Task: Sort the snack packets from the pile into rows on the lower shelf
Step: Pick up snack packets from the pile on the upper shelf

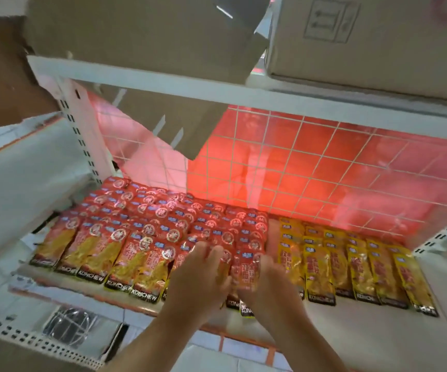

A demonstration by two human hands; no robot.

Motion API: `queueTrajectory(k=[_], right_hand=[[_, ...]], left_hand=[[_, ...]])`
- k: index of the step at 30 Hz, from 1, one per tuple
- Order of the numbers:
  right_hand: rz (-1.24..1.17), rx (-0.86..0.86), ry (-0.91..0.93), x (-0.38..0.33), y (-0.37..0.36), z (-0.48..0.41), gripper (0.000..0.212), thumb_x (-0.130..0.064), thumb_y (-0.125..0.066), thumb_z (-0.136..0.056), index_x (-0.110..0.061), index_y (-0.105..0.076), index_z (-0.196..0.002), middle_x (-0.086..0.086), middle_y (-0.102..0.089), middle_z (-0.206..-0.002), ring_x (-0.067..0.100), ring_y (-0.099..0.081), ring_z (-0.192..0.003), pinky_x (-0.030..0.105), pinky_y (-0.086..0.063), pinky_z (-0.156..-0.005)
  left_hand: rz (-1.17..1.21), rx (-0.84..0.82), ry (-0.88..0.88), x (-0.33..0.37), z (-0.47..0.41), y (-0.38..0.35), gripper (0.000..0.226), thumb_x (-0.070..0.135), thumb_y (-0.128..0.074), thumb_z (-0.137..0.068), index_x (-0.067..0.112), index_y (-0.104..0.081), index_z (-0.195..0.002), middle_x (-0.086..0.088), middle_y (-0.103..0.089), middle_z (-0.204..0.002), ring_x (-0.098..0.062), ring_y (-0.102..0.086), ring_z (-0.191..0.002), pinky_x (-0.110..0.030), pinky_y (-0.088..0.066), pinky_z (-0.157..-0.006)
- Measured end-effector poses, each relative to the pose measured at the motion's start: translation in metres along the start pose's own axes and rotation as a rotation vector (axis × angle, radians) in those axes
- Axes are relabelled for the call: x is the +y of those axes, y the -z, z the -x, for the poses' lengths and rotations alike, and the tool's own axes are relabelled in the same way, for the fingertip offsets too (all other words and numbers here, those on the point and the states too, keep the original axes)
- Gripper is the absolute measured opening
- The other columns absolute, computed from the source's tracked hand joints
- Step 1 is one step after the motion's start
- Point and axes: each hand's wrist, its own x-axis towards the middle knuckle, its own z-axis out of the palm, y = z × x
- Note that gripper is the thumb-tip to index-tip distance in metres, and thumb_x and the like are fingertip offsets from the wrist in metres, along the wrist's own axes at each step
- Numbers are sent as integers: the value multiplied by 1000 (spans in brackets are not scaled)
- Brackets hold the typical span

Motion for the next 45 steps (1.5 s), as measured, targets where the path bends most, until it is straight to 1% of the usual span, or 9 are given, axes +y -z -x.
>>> queueTrajectory(k=[2,5,9,12,20,23,29,41,45], right_hand=[[11,17,-19,-6,-6,0,57,-45,-82,-71,-28,-54,-118,-11,-66,-114,10,-70,-87,33,-60,-71],[33,22,-37,-13,-13,2,64,-45,-81,-75,-25,-50,-127,-9,-56,-137,15,-71,-90,37,-61,-73],[55,59,-79,-18,-18,3,81,-43,-83,-76,-15,-35,-135,-5,-46,-149,23,-72,-91,41,-61,-75],[46,58,-64,-19,-20,6,89,-41,-88,-76,-11,-31,-138,-11,-29,-161,24,-72,-95,42,-62,-80],[99,60,-77,-12,-24,13,77,-39,-85,-81,-21,-33,-135,-6,-47,-148,22,-70,-104,41,-61,-84],[90,57,-57,-10,-26,13,79,-38,-85,-82,-20,-31,-137,-6,-45,-150,22,-69,-106,39,-62,-84],[120,46,-38,-8,-26,14,65,-40,-84,-83,-19,-47,-131,-5,-40,-152,21,-67,-111,35,-61,-86],[107,52,-38,-7,-25,15,77,-37,-86,-82,-12,-38,-137,-6,-35,-156,25,-68,-106,38,-61,-83],[93,55,-34,-5,-26,16,77,-35,-87,-81,-12,-38,-136,-8,-34,-156,23,-69,-101,36,-61,-80]], left_hand=[[-25,-4,-55,-6,-2,-2,42,56,-63,-79,32,-57,-113,8,-54,-105,-15,-61,-89,-26,-45,-64],[-24,-6,-130,-15,-1,-9,44,63,-68,-80,32,-61,-111,10,-56,-100,-10,-60,-85,-23,-50,-68],[-1,40,-230,-32,-2,-16,43,63,-67,-84,29,-63,-109,10,-60,-100,-9,-60,-83,-27,-53,-72],[-12,72,-297,-39,-1,-17,39,61,-65,-85,27,-64,-105,9,-61,-99,-11,-58,-83,-32,-51,-73],[5,95,-388,-43,5,-17,29,53,-58,-90,28,-64,-103,9,-58,-95,-14,-56,-82,-36,-51,-69],[17,94,-391,-44,5,-18,30,52,-58,-90,28,-64,-107,9,-60,-97,-14,-59,-83,-34,-53,-70],[38,74,-375,-45,6,-22,33,55,-51,-94,28,-64,-107,9,-60,-99,-14,-58,-87,-35,-51,-74],[56,60,-386,-44,7,-17,30,53,-53,-94,28,-64,-107,9,-60,-101,-13,-57,-89,-34,-50,-76],[111,73,-392,-44,9,-10,31,48,-59,-96,25,-68,-115,7,-63,-109,-15,-60,-97,-37,-51,-81]])
